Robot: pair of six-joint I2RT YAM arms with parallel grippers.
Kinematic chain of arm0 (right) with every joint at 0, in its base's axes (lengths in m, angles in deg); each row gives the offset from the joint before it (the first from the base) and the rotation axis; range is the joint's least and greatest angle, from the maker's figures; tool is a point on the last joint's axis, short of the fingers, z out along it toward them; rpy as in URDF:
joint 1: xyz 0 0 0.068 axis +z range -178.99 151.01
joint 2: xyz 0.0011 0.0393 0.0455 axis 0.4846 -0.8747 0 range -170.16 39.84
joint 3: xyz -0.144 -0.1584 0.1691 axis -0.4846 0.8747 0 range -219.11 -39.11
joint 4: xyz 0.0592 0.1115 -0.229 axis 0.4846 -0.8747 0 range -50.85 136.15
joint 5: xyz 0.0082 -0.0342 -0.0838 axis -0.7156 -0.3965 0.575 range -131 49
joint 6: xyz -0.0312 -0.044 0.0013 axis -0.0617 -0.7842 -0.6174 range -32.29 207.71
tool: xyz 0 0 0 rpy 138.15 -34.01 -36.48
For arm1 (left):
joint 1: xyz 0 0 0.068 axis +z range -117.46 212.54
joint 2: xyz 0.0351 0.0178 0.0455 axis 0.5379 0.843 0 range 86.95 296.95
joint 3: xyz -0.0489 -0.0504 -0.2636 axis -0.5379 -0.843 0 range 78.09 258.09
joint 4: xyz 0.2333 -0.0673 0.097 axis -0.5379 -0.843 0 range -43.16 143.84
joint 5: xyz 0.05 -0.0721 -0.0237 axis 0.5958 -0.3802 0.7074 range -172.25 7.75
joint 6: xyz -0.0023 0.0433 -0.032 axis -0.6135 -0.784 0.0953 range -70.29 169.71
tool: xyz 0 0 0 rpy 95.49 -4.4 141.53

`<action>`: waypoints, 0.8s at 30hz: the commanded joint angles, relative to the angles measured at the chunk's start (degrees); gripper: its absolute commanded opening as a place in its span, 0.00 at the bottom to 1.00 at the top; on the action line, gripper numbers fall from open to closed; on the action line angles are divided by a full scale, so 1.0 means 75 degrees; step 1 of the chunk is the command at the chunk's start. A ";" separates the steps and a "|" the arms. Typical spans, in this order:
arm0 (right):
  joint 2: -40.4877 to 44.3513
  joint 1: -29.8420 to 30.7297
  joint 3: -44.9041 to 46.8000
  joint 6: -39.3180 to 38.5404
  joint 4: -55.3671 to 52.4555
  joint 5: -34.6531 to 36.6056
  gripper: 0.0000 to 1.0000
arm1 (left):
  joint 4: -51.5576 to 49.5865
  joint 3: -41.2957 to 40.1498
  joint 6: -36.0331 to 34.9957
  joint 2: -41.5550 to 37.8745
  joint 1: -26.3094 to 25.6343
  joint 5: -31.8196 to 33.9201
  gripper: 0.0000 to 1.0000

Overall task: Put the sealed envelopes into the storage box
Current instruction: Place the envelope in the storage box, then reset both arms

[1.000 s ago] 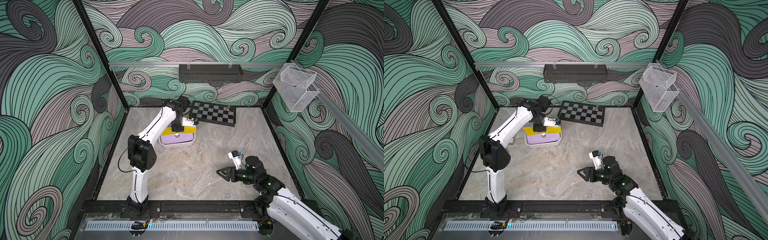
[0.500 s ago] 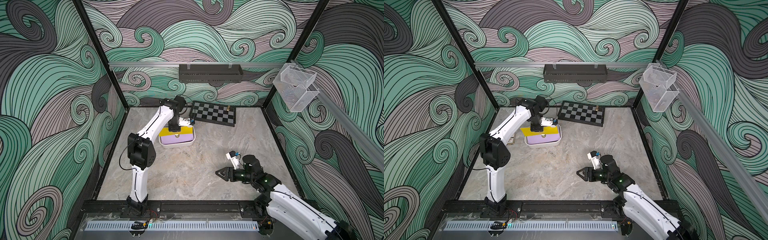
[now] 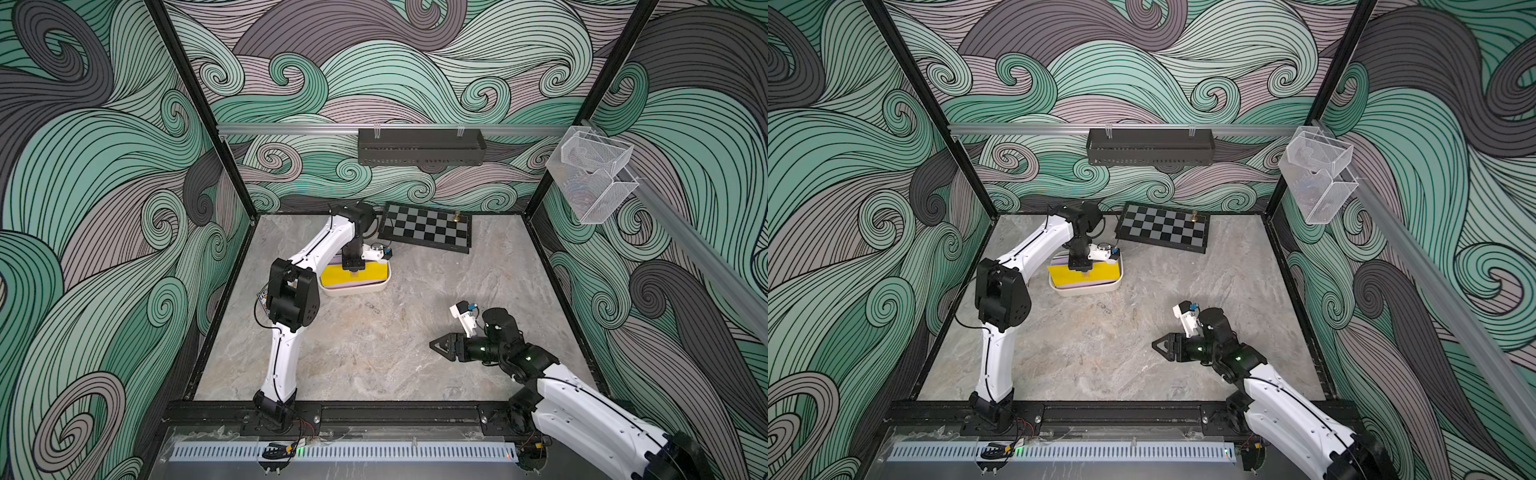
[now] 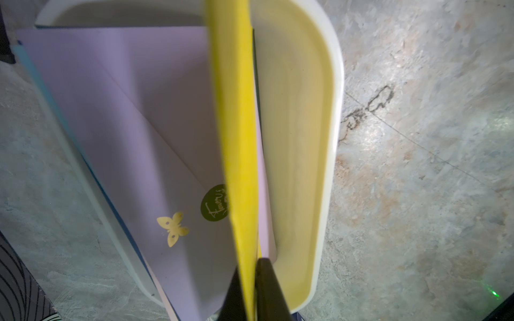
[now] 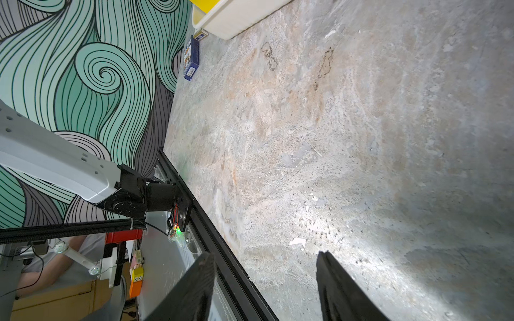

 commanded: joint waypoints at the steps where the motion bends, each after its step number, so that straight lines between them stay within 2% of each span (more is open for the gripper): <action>1: -0.0159 -0.0052 -0.0218 -0.0191 0.0140 -0.0117 0.62 | 0.0550 -0.0192 0.0073 -0.0254 0.0028 0.0242 0.30; 3: -0.0241 -0.0051 -0.0229 -0.0192 0.0165 -0.0140 0.62 | 0.1001 -0.0326 0.0122 -0.0385 0.0031 0.0609 0.47; 4: -0.0275 -0.0055 -0.0224 -0.0192 0.0165 -0.0135 0.62 | 0.1227 -0.0342 0.0174 -0.0453 0.0049 0.0798 0.62; 5: -0.0276 -0.0057 -0.0240 -0.0192 0.0165 -0.0142 0.62 | 0.1414 -0.0340 0.0220 -0.0505 0.0070 0.0943 0.97; 8: -0.0268 -0.0062 -0.0253 -0.0204 0.0166 -0.0119 0.62 | 0.2365 -0.0507 0.0787 -0.0911 0.0164 0.1400 0.99; 11: -0.0267 -0.0090 -0.0335 -0.0323 0.0099 -0.0048 0.62 | 0.3747 -0.1442 0.1710 -0.1830 0.0241 0.1731 0.99; 14: -0.0272 -0.0156 -0.0504 -0.0587 -0.0003 0.0154 0.62 | 0.5286 -0.3112 0.2797 -0.3317 0.0233 0.1568 0.99; 16: -0.0306 -0.0202 -0.0707 -0.0898 -0.0071 0.0502 0.62 | 0.6476 -0.4428 0.4345 -0.4487 0.0284 0.1458 0.99; 20: -0.0476 -0.0299 -0.1094 -0.1372 -0.0093 0.2021 0.65 | 0.7547 -0.6592 0.6701 -0.6335 0.0408 0.1286 0.99; 21: -0.0555 -0.0298 -0.1220 -0.1497 -0.0104 0.2696 0.67 | 0.7689 -0.7101 0.7333 -0.6705 0.0421 0.1509 0.99; 24: -0.0688 -0.0309 -0.1495 -0.2203 0.0270 0.4465 0.72 | 0.8166 -0.8640 0.9514 -0.7586 0.0538 0.2949 0.99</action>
